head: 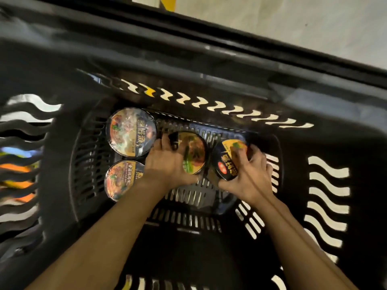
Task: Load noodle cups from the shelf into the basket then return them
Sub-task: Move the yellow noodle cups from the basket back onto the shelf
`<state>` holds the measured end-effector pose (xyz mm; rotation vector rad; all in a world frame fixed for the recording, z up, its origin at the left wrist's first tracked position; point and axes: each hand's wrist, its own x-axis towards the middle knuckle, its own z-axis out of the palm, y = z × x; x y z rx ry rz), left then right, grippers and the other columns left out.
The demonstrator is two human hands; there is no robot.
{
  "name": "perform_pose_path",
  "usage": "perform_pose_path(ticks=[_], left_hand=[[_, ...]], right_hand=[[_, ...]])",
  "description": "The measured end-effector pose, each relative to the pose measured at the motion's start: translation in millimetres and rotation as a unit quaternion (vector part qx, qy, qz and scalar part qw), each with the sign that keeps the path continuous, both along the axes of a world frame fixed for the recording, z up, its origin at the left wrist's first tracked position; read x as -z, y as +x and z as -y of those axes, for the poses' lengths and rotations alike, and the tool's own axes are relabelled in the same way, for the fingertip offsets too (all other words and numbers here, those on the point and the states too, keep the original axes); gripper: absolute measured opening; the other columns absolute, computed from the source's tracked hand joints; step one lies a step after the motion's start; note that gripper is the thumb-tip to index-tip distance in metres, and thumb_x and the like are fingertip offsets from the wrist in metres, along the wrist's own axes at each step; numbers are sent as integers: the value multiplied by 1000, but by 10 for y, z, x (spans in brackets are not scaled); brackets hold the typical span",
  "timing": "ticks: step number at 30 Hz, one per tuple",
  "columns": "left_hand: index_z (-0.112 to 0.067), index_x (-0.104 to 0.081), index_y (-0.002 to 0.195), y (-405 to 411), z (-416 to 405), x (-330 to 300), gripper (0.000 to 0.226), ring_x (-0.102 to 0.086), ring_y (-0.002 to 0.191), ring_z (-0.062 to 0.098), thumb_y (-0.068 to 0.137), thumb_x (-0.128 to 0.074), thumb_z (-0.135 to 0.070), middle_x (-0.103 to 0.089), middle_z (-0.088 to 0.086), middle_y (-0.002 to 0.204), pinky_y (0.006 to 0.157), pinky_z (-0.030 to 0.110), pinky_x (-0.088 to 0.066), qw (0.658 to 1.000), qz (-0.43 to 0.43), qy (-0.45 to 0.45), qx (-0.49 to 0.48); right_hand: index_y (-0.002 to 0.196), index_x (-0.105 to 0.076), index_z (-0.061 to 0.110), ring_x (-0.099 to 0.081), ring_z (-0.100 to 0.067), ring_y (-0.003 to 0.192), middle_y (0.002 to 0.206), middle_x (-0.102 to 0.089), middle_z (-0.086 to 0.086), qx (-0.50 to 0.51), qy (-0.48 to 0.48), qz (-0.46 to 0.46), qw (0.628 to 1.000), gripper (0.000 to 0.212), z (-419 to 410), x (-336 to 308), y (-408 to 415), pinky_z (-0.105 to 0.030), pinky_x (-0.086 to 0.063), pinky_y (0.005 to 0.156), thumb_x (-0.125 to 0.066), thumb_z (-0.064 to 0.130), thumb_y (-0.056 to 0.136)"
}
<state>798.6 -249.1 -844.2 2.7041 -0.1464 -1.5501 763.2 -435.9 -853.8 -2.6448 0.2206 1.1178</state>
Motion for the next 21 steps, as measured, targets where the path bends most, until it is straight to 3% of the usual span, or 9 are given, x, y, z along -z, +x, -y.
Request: perform_pose_path(ticks=[2, 4, 7, 10, 13, 16, 19, 21], left_hand=[[-29, -11, 148, -10, 1, 14, 94, -14, 139, 39, 74, -54, -69, -3, 19, 155, 108, 43, -26, 998, -46, -12, -30], [-30, -25, 144, -48, -15, 52, 79, -21, 137, 37, 78, -55, -64, -12, 14, 154, 105, 43, -29, 996, -52, -39, -62], [-27, -37, 139, -201, -58, 114, 61, -24, 135, 30, 87, -50, -55, -19, 7, 150, 105, 42, -32, 987, 26, -81, -133], [-21, -26, 145, -444, -54, 111, 70, -15, 141, 27, 87, -54, -47, -12, 10, 154, 107, 46, -35, 971, 129, -86, -179], [-12, -31, 142, -709, 28, 20, 74, -28, 136, 27, 81, -68, -32, -24, 13, 149, 104, 40, -38, 918, 226, -115, -304], [-7, -35, 138, -943, 157, -43, 74, -41, 124, 24, 77, -73, -21, -35, 13, 138, 94, 26, -36, 845, 227, -115, -469], [-7, -32, 140, -1110, 255, 58, 83, -38, 127, 27, 73, -77, -27, -36, 13, 139, 97, 33, -37, 812, 163, -85, -554], [-11, -23, 145, -1109, 292, 137, 96, -31, 134, 28, 70, -78, -34, -29, 12, 145, 103, 39, -34, 791, 135, -75, -592]], right_hand=[[140, -31, 32, -18, -31, 138, 151, -18, -11, 22, 30, -79, 996, 94, 6, -23, 27, -47, -21, 112, -60, 63, 56], [137, -39, 36, -17, -28, 140, 153, -18, -7, 70, 69, -73, 992, 84, 4, -37, 33, -49, -18, 114, -51, 58, 57], [142, -35, 33, -9, -28, 144, 157, -11, -10, 115, 90, -11, 989, 73, 16, -38, -19, -47, -11, 117, -63, 44, 76], [150, -16, 24, -5, -26, 145, 158, -5, -9, 145, 67, 38, 986, 85, -17, -75, -190, -47, -10, 118, -67, 31, 83], [148, -17, 15, -23, -25, 140, 153, -18, -10, 271, 87, 85, 955, 85, -109, -101, -397, -40, -27, 114, -69, 26, 83], [146, -22, 12, -34, -21, 132, 144, -31, -10, 374, 106, 74, 919, 84, -179, -56, -541, -26, -33, 102, -72, 27, 80], [147, -18, 14, -37, -25, 132, 142, -37, -10, 479, 144, 18, 866, 98, -233, 85, -591, -39, -34, 107, -77, 38, 72], [147, -13, 18, -37, -25, 133, 143, -38, -8, 492, 160, 2, 856, 103, -246, 162, -579, -48, -33, 110, -77, 39, 70]])
